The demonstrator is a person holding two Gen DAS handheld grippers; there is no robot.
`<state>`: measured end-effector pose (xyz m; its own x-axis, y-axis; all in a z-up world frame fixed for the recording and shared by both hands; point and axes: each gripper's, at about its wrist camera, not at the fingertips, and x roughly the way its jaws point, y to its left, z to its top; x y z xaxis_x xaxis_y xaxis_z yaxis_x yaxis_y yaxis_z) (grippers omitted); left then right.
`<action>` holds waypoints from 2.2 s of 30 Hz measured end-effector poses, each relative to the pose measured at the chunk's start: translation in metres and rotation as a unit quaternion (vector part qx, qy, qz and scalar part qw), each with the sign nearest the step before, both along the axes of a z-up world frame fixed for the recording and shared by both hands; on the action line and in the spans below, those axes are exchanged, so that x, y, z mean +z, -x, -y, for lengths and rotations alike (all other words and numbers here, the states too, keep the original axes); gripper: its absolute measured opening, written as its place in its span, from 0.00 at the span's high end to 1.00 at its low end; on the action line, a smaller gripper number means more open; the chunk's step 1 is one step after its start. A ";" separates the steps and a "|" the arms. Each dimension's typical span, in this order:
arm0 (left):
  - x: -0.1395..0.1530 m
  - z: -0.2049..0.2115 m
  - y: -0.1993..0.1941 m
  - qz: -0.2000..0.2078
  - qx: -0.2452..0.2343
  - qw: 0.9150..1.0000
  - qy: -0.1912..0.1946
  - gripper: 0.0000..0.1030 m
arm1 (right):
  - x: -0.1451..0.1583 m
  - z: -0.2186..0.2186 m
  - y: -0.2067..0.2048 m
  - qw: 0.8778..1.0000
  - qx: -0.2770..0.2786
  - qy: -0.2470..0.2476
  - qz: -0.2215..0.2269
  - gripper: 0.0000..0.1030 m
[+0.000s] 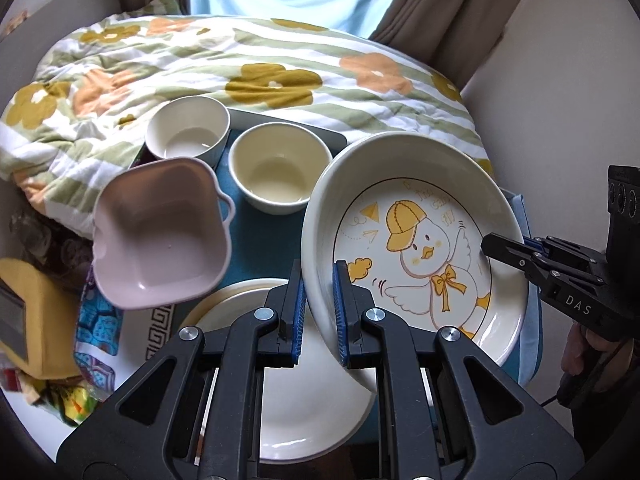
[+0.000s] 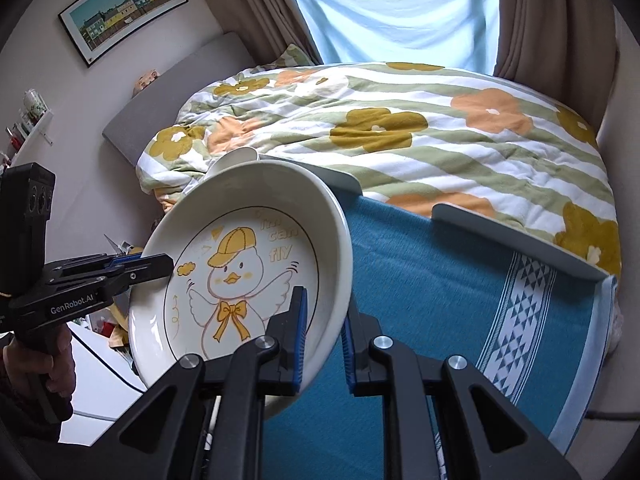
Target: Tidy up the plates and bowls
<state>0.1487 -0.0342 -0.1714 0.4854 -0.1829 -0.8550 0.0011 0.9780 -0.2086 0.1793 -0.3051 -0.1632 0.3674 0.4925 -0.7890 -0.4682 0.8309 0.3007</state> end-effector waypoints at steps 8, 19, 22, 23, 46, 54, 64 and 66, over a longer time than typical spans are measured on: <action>-0.029 -0.038 0.040 -0.032 -0.052 0.998 -0.015 0.89 | -0.032 -0.036 0.065 0.998 -0.057 -0.012 -0.033 0.86; -0.089 -0.059 0.055 -0.076 -0.060 0.995 -0.015 0.89 | -0.073 -0.060 0.099 0.996 -0.072 0.014 -0.055 0.86; -0.097 -0.060 0.052 -0.078 -0.057 0.995 -0.018 0.88 | -0.076 -0.063 0.100 0.996 -0.068 0.014 -0.057 0.86; -0.100 -0.058 0.051 -0.080 -0.057 0.995 -0.022 0.87 | -0.077 -0.064 0.101 0.996 -0.066 0.016 -0.055 0.86; -0.113 -0.021 0.050 -0.061 -0.080 0.978 -0.182 0.85 | -0.082 -0.073 0.091 0.997 -0.039 0.037 -0.050 0.86; -0.112 -0.018 0.054 -0.050 -0.086 0.970 -0.223 0.85 | -0.086 -0.079 0.089 0.997 -0.026 0.043 -0.051 0.86; -0.110 -0.011 0.059 -0.045 -0.089 0.962 -0.253 0.85 | -0.089 -0.083 0.084 0.997 -0.016 0.053 -0.048 0.86; -0.110 -0.011 0.059 -0.044 -0.089 0.962 -0.254 0.85 | -0.089 -0.084 0.084 0.997 -0.016 0.054 -0.047 0.86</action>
